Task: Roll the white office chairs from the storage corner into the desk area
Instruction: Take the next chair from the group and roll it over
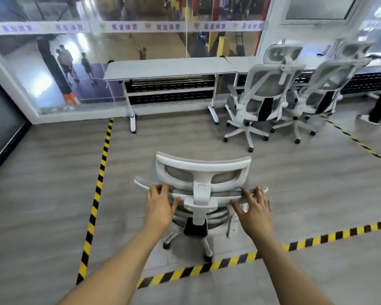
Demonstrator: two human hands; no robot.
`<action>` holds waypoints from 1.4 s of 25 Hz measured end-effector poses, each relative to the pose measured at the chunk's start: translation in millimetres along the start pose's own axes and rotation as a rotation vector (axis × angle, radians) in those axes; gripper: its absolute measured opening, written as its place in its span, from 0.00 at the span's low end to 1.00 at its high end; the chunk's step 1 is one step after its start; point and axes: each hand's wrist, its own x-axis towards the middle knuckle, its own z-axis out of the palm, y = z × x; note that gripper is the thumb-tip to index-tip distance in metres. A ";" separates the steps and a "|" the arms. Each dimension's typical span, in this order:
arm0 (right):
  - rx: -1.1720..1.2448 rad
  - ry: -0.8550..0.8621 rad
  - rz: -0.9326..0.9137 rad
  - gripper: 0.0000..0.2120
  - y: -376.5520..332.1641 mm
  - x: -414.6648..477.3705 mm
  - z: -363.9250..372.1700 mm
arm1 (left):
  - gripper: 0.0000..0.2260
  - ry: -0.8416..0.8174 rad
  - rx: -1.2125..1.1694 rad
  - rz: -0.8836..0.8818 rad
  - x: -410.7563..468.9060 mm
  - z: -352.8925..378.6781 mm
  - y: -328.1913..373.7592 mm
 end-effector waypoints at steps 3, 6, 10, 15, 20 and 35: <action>0.046 -0.016 0.015 0.32 -1.6 128.5 9.6 | 0.15 -0.015 0.001 -0.001 117.0 33.5 20.2; 0.119 0.005 -0.010 0.31 -1.4 255.0 19.3 | 0.16 0.015 0.025 0.023 228.4 67.8 38.6; 0.160 -0.025 -0.056 0.28 -5.9 417.5 23.9 | 0.15 0.047 0.070 -0.011 372.1 110.7 67.0; 0.066 -0.155 -0.092 0.28 -15.8 624.5 18.7 | 0.12 0.008 0.053 -0.050 540.5 162.0 94.8; 0.027 -0.199 -0.145 0.28 -27.6 801.4 40.3 | 0.13 0.057 0.001 -0.083 692.7 205.9 115.2; -0.107 -0.375 -0.260 0.31 -66.9 1106.4 59.6 | 0.31 -0.187 0.218 -0.237 956.1 268.1 141.7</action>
